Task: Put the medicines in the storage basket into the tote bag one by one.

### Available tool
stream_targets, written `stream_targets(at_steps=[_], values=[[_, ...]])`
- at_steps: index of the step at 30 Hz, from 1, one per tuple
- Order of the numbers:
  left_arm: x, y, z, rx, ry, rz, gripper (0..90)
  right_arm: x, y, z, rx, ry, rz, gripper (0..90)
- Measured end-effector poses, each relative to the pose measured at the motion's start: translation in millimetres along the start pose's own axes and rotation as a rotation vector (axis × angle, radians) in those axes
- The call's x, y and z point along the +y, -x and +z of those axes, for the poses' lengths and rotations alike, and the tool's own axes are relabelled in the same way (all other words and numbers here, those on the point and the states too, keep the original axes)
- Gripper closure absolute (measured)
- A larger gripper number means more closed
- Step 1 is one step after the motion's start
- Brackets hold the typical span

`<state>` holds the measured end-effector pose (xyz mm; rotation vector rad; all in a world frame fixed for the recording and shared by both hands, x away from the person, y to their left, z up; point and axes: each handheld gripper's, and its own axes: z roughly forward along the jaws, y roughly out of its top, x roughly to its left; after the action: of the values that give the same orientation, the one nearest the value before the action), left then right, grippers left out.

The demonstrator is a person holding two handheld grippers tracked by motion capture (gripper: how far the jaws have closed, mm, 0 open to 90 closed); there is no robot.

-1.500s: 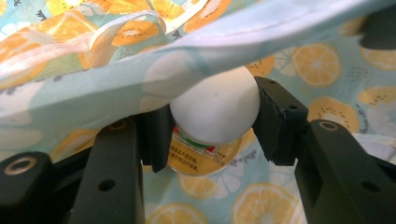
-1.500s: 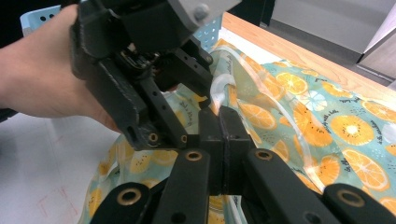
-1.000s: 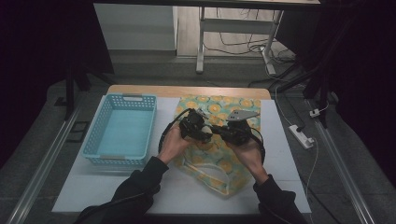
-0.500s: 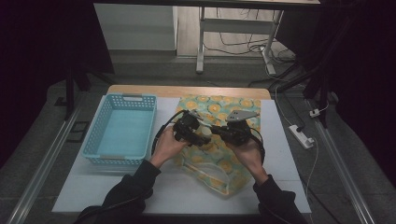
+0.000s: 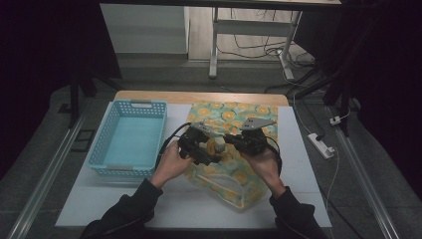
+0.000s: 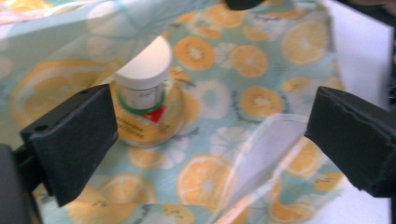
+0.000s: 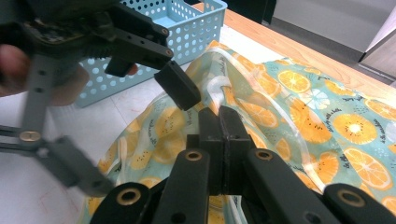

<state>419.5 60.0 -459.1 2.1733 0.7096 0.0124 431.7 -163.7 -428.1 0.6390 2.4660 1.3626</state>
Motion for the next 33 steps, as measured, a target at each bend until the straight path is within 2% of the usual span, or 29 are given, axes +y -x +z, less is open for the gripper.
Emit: stream_targets(at_steps=[7, 12, 20, 25, 33], values=[[-9.6, 6.2, -5.7, -0.037, 0.028, 0.017, 0.0, 0.0, -1.1, 0.2, 0.002, -0.002, -0.003, 89.3], [-15.9, 8.5, -9.7, -0.059, 0.024, 0.014, 0.0, 0.3, -1.5, -0.6, 0.003, -0.001, -0.005, 89.3], [-24.8, 14.8, -9.6, -0.037, 0.017, 0.016, 0.0, 0.2, -1.6, -0.8, 0.002, -0.002, -0.006, 89.3], [-28.7, 17.5, -2.5, 0.001, 0.002, 0.031, 0.0, -0.2, -2.4, -0.8, 0.003, -0.003, -0.006, 89.3], [-36.7, 16.8, 13.5, 0.005, -0.048, 0.05, 0.0, -0.9, -2.6, -0.9, 0.006, -0.004, -0.006, 89.3]])
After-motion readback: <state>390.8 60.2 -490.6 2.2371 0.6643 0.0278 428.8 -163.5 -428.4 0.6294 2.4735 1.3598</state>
